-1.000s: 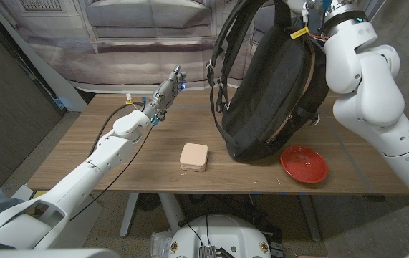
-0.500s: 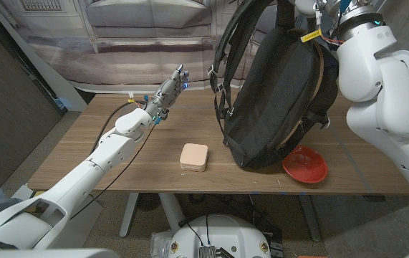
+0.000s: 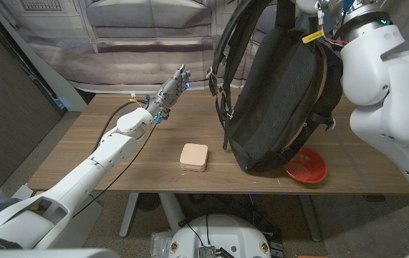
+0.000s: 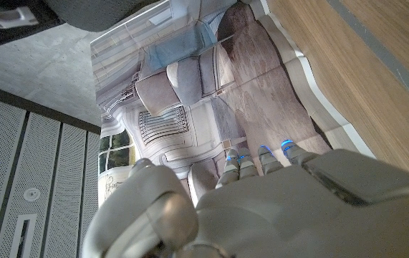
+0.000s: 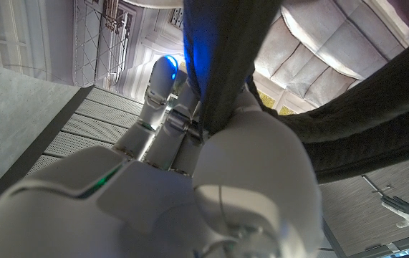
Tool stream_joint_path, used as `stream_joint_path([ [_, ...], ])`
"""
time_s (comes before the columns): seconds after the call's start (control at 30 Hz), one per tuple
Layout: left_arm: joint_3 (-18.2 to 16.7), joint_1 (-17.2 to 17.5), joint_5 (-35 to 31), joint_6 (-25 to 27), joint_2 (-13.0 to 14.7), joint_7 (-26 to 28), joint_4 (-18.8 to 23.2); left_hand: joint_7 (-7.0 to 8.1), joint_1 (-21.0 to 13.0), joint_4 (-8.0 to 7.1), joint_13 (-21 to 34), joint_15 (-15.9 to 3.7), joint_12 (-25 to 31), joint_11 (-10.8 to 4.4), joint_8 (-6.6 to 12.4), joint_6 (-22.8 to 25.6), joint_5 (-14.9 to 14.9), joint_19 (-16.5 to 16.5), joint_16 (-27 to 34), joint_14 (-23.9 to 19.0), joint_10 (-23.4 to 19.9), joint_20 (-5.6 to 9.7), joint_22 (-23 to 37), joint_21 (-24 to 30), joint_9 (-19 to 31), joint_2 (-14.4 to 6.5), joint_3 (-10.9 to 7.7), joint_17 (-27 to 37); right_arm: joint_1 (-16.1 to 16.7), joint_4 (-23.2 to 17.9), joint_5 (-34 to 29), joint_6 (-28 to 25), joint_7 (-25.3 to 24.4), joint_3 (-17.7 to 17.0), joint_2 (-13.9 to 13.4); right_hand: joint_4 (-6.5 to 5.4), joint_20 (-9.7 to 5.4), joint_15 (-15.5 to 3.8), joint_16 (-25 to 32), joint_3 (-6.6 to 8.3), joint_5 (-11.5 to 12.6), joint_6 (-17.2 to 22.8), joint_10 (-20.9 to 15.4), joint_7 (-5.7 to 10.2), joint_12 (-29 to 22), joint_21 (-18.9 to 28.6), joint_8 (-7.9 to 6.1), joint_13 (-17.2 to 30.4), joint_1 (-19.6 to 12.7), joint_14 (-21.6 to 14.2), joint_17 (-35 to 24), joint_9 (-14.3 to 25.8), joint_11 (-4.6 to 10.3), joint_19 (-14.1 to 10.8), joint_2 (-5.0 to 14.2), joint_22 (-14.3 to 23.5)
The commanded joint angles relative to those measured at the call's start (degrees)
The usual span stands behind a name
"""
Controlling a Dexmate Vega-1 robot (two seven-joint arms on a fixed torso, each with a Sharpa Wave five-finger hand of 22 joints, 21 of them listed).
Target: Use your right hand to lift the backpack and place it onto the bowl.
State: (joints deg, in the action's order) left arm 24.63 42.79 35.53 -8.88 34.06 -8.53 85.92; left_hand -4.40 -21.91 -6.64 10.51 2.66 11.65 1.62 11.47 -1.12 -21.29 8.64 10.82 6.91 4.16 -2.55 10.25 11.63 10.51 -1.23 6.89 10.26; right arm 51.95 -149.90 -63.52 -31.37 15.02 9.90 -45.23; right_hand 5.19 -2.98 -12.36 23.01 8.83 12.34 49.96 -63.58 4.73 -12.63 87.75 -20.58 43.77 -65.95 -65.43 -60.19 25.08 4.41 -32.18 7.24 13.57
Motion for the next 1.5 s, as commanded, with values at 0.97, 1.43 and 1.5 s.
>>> stream_joint_path([
  [0.97,1.2,-1.8,-0.4,0.1,-1.1,-1.3,-1.3,-0.27,-0.1,0.06,0.2,0.21,-0.2,0.29,-0.14,0.2,-0.2,0.2,0.0,0.1,0.3,-0.23,0.2,-0.1,0.3,-0.7,0.83,0.2,8.1,-8.7,-9.5,4.7,6.3,-10.6,9.5,-0.29,-9.70,-0.45,-0.4,-0.38,0.3,7.7,-7.3,6.73,0.3,0.4,0.09,0.2,-1.2,-0.3,-0.5,0.6,6.81,0.2,1.33,0.0],
  [1.43,1.6,-2.3,-0.6,0.6,-1.4,-1.4,-1.8,-0.26,-0.2,0.06,0.2,0.27,-0.2,0.18,-0.13,0.2,-0.2,0.2,0.0,0.1,0.4,-0.24,0.2,-0.1,0.3,-0.9,1.02,0.2,10.9,-10.8,-9.6,7.4,6.6,-15.6,14.1,-0.34,-9.70,-0.43,-0.6,-0.50,0.4,7.6,-7.5,6.73,0.2,0.4,0.38,0.2,-1.3,-0.4,-0.7,0.7,6.82,0.3,1.34,-0.1],
  [1.5,1.6,-2.4,-0.7,0.5,-1.5,-1.4,-1.9,-0.25,-0.2,0.05,0.2,0.27,-0.2,0.15,-0.13,0.2,-0.2,0.2,0.0,0.1,0.3,-0.25,0.2,-0.1,0.3,-0.9,1.05,0.2,11.5,-11.0,-9.1,7.8,6.1,-16.4,14.8,-0.37,-9.70,-0.45,-0.6,-0.48,0.4,7.7,-7.4,6.73,0.2,0.4,0.34,0.3,-1.3,-0.3,-0.8,0.8,6.82,0.3,1.38,-0.1],
])
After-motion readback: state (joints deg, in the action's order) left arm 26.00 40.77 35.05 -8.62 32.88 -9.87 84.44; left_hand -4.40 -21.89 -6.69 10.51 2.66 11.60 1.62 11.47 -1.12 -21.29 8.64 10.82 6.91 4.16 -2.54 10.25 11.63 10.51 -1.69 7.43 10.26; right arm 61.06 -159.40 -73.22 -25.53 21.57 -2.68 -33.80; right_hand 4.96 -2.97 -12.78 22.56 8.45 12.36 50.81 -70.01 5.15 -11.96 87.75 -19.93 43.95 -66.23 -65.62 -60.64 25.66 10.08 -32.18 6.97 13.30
